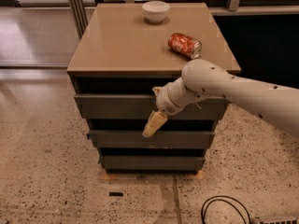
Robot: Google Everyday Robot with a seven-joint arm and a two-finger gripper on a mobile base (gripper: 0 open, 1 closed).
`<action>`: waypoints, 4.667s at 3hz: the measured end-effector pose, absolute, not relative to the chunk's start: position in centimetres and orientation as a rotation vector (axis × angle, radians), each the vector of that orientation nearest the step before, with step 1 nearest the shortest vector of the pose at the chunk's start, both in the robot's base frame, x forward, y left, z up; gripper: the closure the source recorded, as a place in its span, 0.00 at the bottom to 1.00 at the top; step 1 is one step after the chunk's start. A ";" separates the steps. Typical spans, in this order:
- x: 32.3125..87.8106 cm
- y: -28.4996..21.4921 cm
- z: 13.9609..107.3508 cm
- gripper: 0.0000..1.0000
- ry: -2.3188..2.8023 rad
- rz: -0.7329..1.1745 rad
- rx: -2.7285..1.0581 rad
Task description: Open top drawer
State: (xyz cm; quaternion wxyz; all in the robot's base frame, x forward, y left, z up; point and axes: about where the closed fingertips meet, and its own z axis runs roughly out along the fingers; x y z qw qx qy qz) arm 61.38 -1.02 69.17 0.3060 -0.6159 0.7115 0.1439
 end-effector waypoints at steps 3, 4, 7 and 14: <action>62.8 -0.9 66.9 0.00 1.883 0.474 -1.509; 62.8 -0.9 66.9 0.00 1.883 0.474 -1.509; 59.2 0.6 66.7 0.00 1.904 0.551 -1.587; 52.4 2.3 66.6 0.00 1.894 0.731 -1.693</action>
Offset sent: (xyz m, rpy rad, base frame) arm 0.0019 -0.0023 -0.0104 0.0746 -0.0059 -0.0255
